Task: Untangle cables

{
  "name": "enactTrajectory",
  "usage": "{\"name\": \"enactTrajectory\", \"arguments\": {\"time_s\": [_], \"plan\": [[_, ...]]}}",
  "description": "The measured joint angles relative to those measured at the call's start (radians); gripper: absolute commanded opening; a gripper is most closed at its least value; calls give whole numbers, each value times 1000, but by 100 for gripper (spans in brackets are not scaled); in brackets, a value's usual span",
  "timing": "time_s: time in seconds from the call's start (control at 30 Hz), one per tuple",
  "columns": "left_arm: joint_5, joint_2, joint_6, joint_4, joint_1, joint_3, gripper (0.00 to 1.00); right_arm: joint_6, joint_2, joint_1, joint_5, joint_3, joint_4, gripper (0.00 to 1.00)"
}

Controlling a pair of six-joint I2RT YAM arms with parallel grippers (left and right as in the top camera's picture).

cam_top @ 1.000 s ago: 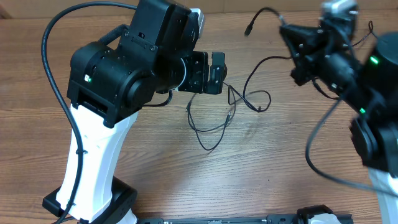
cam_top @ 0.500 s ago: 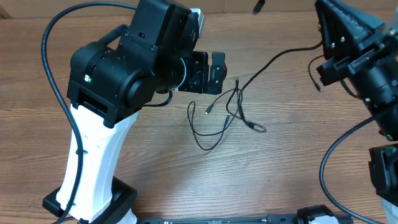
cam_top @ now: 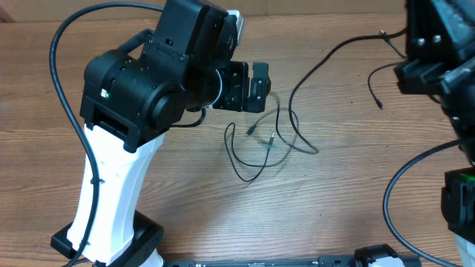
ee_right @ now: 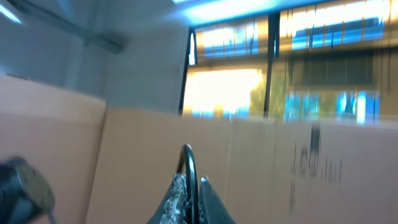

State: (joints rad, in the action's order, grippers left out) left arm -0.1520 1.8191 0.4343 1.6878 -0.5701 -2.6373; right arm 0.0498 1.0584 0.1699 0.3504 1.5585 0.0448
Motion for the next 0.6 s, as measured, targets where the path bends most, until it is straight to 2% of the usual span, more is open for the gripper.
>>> {"name": "enactTrajectory", "arguments": {"time_s": [0.13,0.6], "plan": [[0,0,0,0,0,0,100,0,2,0,0,1,86,4],[0,0,0,0,0,0,100,-1,58,0,-11,1,67,4]]}}
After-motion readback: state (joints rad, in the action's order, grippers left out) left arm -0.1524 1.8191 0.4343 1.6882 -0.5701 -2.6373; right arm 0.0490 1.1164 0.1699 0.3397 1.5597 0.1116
